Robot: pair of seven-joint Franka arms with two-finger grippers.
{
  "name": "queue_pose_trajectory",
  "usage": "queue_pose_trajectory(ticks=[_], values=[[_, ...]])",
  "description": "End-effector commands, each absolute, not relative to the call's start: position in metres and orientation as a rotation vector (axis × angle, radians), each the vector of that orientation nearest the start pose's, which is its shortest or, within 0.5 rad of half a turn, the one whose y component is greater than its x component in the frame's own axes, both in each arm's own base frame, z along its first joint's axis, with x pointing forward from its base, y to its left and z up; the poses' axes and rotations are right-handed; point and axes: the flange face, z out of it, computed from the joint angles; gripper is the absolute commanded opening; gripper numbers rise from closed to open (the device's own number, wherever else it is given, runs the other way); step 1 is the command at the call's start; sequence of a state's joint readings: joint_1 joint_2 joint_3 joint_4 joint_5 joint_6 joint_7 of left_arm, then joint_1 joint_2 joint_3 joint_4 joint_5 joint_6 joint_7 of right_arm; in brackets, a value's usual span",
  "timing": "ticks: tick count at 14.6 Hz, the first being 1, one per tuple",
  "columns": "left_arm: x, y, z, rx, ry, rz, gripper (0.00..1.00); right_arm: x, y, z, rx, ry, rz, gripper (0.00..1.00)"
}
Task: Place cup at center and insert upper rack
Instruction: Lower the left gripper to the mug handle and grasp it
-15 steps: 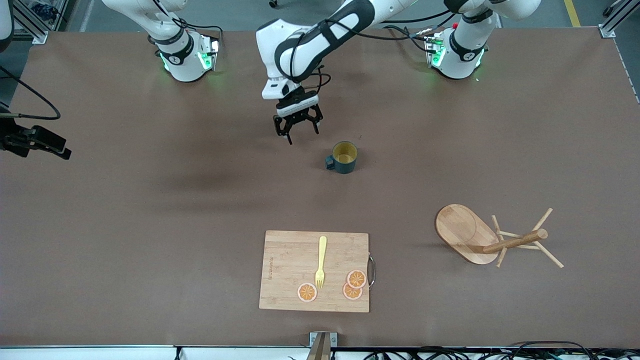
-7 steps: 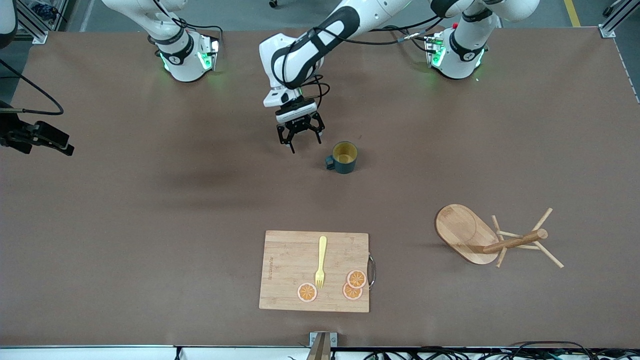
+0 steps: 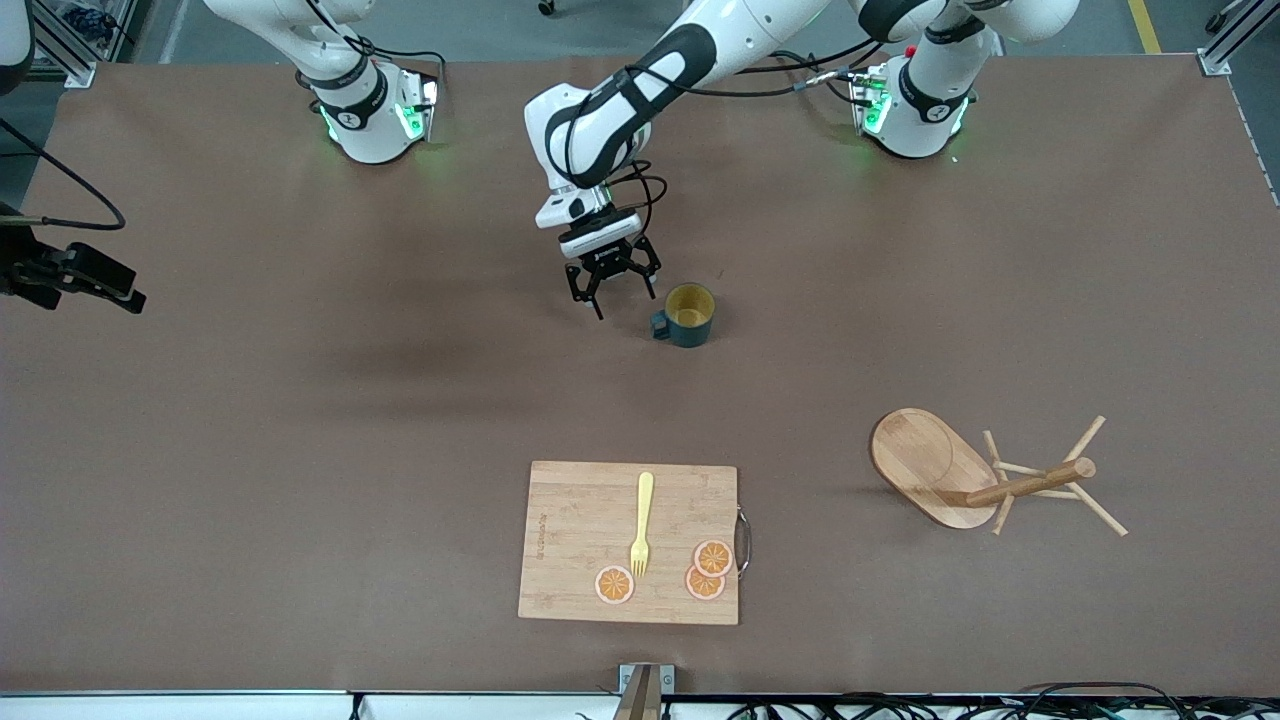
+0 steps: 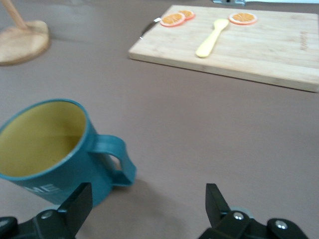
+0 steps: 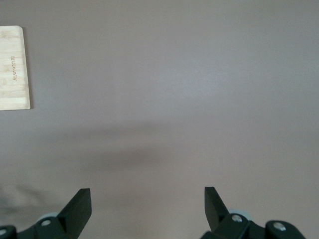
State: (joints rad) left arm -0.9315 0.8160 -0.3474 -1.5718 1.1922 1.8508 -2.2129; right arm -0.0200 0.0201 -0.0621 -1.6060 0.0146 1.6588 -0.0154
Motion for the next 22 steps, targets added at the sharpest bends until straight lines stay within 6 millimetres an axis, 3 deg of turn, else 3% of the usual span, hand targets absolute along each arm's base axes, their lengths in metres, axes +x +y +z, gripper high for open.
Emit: queue_pose_trajectory(ticks=[1, 4, 6, 9, 13, 18, 22], values=[[0.288, -0.61, 0.167, -2.552, -0.513, -1.297, 1.0, 0.56, -0.041, 0.61, -3.139, 0.085, -0.072, 1.0], [0.281, -0.615, 0.152, -2.522, -0.53, -1.505, 1.0, 0.56, -0.04, 0.613, -3.139, 0.082, -0.08, 1.0], [0.268, -0.613, 0.132, -2.48, -0.489, -1.558, 1.0, 0.561, -0.039, 0.614, -3.139, 0.08, -0.082, 1.0], [0.266, -0.611, 0.115, -2.445, -0.378, -1.641, 0.99, 0.561, -0.032, 0.614, -3.15, 0.052, -0.082, 1.0], [0.266, -0.607, 0.101, -2.426, -0.301, -1.625, 0.97, 0.561, -0.035, 0.617, -3.151, 0.064, -0.094, 1.0], [0.28, -0.598, 0.091, -2.374, -0.207, -1.59, 0.86, 0.562, -0.034, 0.617, -3.151, 0.057, -0.091, 1.0], [0.284, -0.597, 0.09, -2.37, -0.211, -1.591, 0.86, 0.563, -0.031, 0.616, -3.151, 0.047, -0.089, 1.0]])
